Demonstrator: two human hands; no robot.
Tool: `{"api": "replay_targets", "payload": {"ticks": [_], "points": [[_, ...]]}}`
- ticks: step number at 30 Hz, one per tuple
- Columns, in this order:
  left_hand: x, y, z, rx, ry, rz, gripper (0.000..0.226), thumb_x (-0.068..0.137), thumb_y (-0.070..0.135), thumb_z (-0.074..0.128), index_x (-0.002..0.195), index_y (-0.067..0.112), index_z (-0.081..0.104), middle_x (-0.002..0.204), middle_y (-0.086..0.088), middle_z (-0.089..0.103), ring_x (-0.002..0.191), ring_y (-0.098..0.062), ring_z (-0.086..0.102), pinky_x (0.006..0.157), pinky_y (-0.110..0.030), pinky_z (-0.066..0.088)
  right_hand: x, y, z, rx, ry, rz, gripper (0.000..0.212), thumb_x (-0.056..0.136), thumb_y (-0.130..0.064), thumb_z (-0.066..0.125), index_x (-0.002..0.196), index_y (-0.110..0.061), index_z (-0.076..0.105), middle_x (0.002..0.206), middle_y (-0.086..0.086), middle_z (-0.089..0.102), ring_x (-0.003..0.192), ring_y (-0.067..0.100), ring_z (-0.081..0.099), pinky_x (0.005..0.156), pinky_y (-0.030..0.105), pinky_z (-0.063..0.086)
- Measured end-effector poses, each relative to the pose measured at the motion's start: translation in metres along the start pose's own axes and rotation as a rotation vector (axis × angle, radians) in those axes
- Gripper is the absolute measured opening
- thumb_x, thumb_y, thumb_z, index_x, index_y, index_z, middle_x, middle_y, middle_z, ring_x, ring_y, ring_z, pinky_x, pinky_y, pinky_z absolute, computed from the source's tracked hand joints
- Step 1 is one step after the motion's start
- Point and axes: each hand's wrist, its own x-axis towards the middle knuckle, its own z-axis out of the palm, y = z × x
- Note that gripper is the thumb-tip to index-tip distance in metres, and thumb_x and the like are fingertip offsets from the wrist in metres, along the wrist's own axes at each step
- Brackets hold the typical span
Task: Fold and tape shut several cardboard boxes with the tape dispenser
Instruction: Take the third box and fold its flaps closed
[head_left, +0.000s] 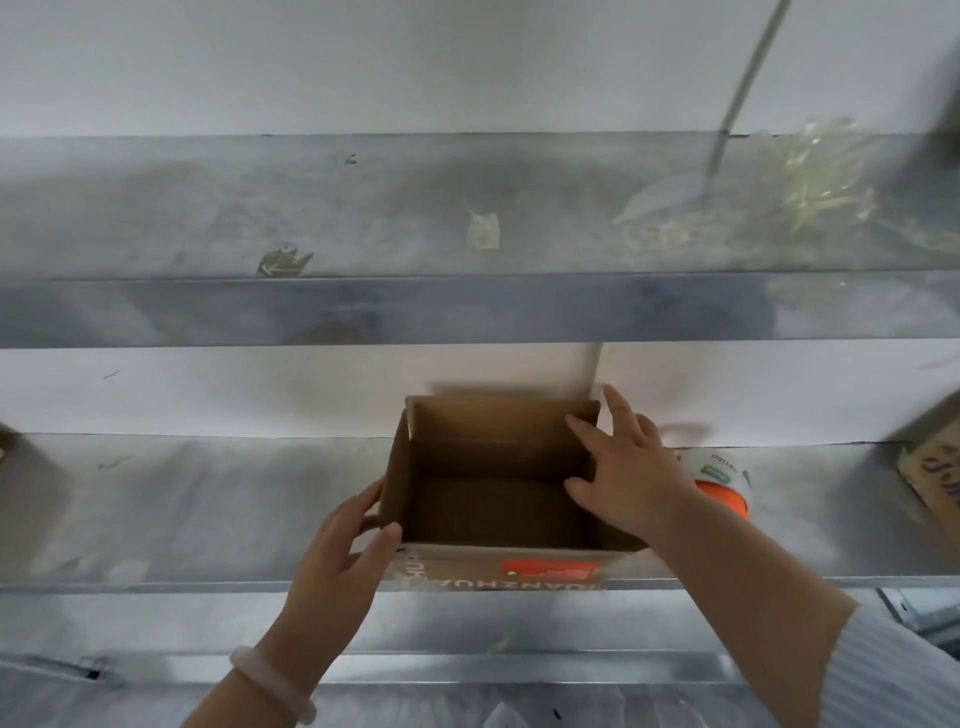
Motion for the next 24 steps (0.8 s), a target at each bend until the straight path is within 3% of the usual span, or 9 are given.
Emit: {"api": "replay_targets", "payload": {"ticks": [3,5,7,10,12,15,19,21,24], "points": [[0.003,-0.007,-0.002,0.118,-0.123,0.111,0.048,0.086,0.052,0.055,0.133,0.041,0.047,0.132,0.025,0.049,0.118,0.002,0.051,0.091,-0.019,0.052,0.002,0.000,0.005,-0.018,-0.014,0.014,0.075,0.093,-0.055,0.047,0.153,-0.041,0.005,0.161,-0.001,-0.019,0.149,0.033,0.004,0.116,0.049,0.025],[0.009,-0.018,-0.004,0.239,-0.181,0.176,0.068,0.077,0.073,0.057,0.136,0.042,0.044,0.135,0.036,0.041,0.124,0.002,0.047,0.098,-0.026,0.050,0.002,0.002,0.005,0.033,0.015,0.008,0.071,0.093,-0.053,0.048,0.153,-0.042,0.013,0.162,-0.003,-0.015,0.149,0.031,0.005,0.117,0.047,0.025],[0.019,-0.024,-0.006,0.330,-0.205,0.201,0.077,0.069,0.084,0.052,0.134,0.041,0.050,0.138,0.034,0.042,0.127,-0.002,0.046,0.103,-0.035,0.047,0.004,0.005,0.004,0.181,0.064,0.015,0.060,0.092,-0.047,0.054,0.148,-0.041,0.033,0.162,-0.006,-0.003,0.148,0.028,0.010,0.116,0.046,0.025],[0.031,-0.021,-0.007,0.427,-0.266,0.226,0.076,0.066,0.092,0.040,0.122,0.045,0.059,0.135,0.035,0.044,0.130,0.005,0.037,0.112,-0.034,0.038,0.002,0.011,0.004,0.420,0.167,0.061,0.044,0.091,-0.034,0.062,0.133,-0.039,0.052,0.161,-0.009,0.013,0.146,0.024,0.017,0.116,0.045,0.027],[0.035,-0.020,-0.007,0.521,-0.298,0.244,0.080,0.065,0.096,0.030,0.122,0.047,0.058,0.134,0.039,0.040,0.129,0.012,0.029,0.113,-0.029,0.033,-0.006,0.015,0.007,0.567,0.302,0.115,0.042,0.091,-0.032,0.064,0.131,-0.039,0.053,0.157,-0.008,0.021,0.143,0.023,0.027,0.113,0.043,0.035],[0.038,-0.022,-0.007,0.561,-0.298,0.245,0.081,0.065,0.096,0.027,0.122,0.047,0.058,0.133,0.038,0.042,0.128,0.007,0.032,0.112,-0.035,0.034,-0.024,0.024,0.025,0.860,0.461,0.179,0.047,0.089,-0.036,0.067,0.132,-0.038,0.048,0.141,-0.006,0.041,0.125,0.020,0.048,0.094,0.038,0.052],[0.052,-0.015,-0.009,0.662,-0.379,0.196,0.093,0.060,0.100,0.011,0.139,0.054,0.029,0.133,0.030,0.037,0.132,-0.002,0.025,0.117,-0.036,0.020,-0.043,0.028,0.053,0.999,0.371,0.099,0.073,0.075,-0.067,0.065,0.138,-0.046,0.035,0.133,-0.012,0.051,0.121,0.015,0.055,0.088,0.044,0.057],[0.063,-0.007,-0.010,0.742,-0.451,0.175,0.090,0.058,0.099,0.002,0.138,0.060,0.010,0.137,0.024,0.036,0.134,-0.007,0.022,0.118,-0.036,0.013,-0.046,0.025,0.058,1.051,0.360,0.045,0.083,0.073,-0.057,0.069,0.144,-0.038,0.032,0.133,-0.019,0.049,0.122,0.009,0.054,0.091,0.037,0.057],[0.076,0.003,-0.012,0.810,-0.549,0.178,0.098,0.055,0.100,0.006,0.143,0.057,0.013,0.147,0.028,0.020,0.134,-0.007,0.015,0.119,-0.037,0.010,-0.048,0.020,0.063,0.978,0.318,-0.021,0.077,0.073,-0.049,0.068,0.142,-0.041,0.035,0.132,-0.021,0.047,0.117,0.004,0.055,0.086,0.024,0.056]]}}
